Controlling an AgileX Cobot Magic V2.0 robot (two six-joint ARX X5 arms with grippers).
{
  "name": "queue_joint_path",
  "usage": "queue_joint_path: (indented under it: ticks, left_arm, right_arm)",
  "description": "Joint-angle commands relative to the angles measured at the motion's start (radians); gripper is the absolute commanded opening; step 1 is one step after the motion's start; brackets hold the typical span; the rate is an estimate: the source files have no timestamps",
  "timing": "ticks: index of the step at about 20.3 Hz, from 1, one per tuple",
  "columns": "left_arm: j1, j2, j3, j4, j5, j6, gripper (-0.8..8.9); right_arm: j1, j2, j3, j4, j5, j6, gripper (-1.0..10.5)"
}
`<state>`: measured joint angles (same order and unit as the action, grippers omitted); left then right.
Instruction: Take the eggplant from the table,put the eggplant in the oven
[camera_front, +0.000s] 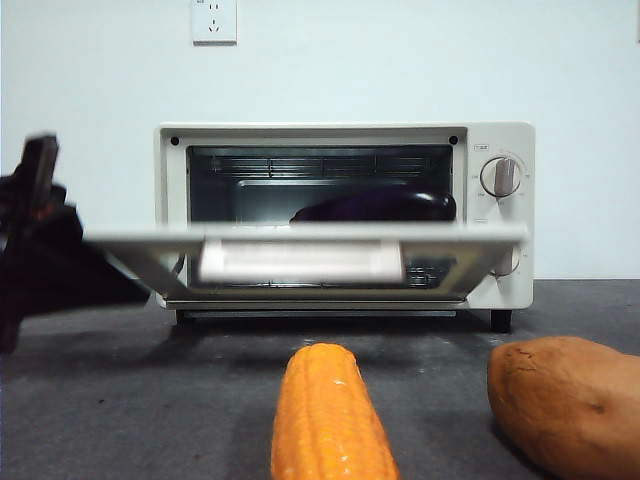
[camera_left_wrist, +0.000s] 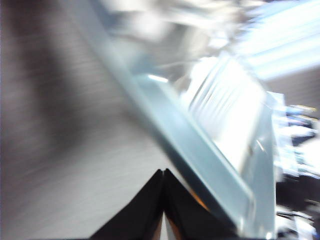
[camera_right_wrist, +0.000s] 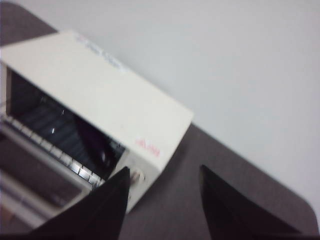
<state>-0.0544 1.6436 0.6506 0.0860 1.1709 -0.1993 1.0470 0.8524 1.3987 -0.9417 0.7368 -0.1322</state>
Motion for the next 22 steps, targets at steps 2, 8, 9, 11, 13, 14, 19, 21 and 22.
queue_joint_path:
  ticks: [2,8,9,11,13,14,19,21,22]
  left_arm:
    - [0.018,0.011,0.118,0.047,0.096,-0.073,0.06]
    - [0.063,0.011,0.330,0.042,0.092,-0.211,0.06]
    - [0.068,0.011,0.365,0.041,0.092,-0.242,0.06]
    - [0.069,0.009,0.412,0.040,0.090,-0.288,0.06]
    - [0.069,-0.009,0.434,0.030,0.077,-0.303,0.06]
    - [0.067,-0.023,0.434,0.024,0.062,-0.302,0.06]
    - [0.018,-0.150,0.434,-0.225,-0.151,-0.104,0.06]
    - [-0.004,-0.204,0.434,-0.361,-0.271,0.003,0.06]
    - [-0.022,-0.241,0.434,-0.439,-0.348,0.060,0.06]
  right_arm:
    - [0.012,-0.007,0.023,-0.105,-0.006,0.153,2.2]
    - [0.012,-0.013,0.023,-0.248,-0.006,0.261,2.2]
    - [0.012,-0.013,0.023,-0.261,-0.007,0.269,2.2]
    - [0.012,-0.011,0.023,-0.272,-0.006,0.280,2.2]
    - [0.012,-0.010,0.022,-0.270,-0.011,0.282,2.2]
    - [0.012,-0.010,0.022,-0.268,-0.013,0.282,2.2]
    - [0.012,-0.002,0.013,-0.257,-0.079,0.281,2.2]
    - [0.012,0.011,-0.003,-0.241,-0.116,0.281,2.2]
    - [0.011,0.016,-0.019,-0.226,-0.133,0.281,2.2]
